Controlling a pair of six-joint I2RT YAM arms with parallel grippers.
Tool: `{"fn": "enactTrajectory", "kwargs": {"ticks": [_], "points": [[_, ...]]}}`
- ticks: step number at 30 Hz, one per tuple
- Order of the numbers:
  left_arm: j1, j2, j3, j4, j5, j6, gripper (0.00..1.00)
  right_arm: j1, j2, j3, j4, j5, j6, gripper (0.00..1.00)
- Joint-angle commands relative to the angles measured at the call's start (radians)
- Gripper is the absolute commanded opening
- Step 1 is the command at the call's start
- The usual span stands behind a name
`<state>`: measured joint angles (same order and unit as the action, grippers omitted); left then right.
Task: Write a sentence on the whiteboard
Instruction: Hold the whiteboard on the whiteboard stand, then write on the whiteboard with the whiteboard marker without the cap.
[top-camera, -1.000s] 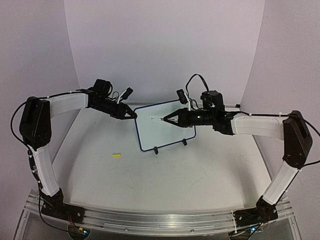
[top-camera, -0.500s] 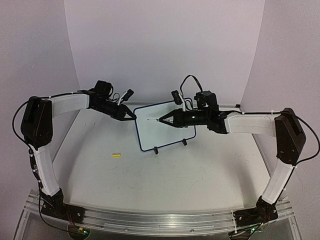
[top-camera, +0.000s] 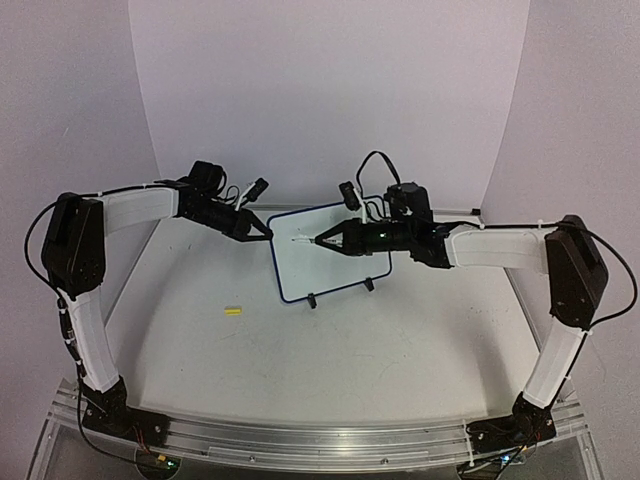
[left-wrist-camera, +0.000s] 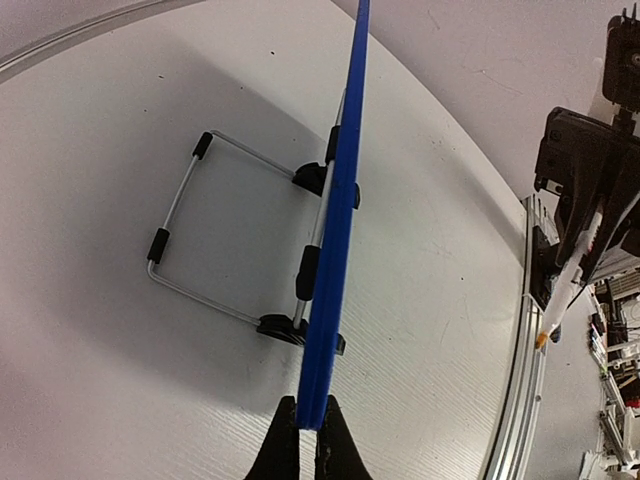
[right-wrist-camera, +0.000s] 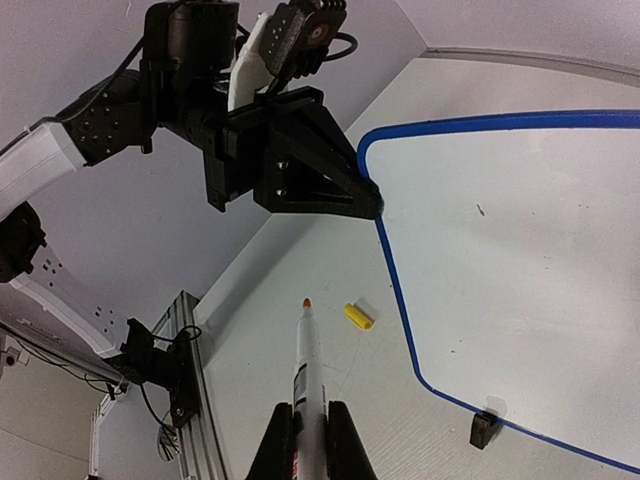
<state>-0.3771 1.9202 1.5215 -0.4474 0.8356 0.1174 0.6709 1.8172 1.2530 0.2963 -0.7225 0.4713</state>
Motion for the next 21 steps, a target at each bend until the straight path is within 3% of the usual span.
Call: {"fn": "enactTrajectory", "kwargs": {"ticks": [1, 21], "points": [[-0.002, -0.003, 0.012, -0.007, 0.027, 0.03, 0.0, 0.007, 0.011, 0.049, 0.046, 0.062, -0.014, 0.0], [-0.019, 0.005, 0.016, -0.034, -0.002, 0.068, 0.0, 0.013, 0.181, 0.231, 0.052, 0.055, 0.018, 0.0]]}}
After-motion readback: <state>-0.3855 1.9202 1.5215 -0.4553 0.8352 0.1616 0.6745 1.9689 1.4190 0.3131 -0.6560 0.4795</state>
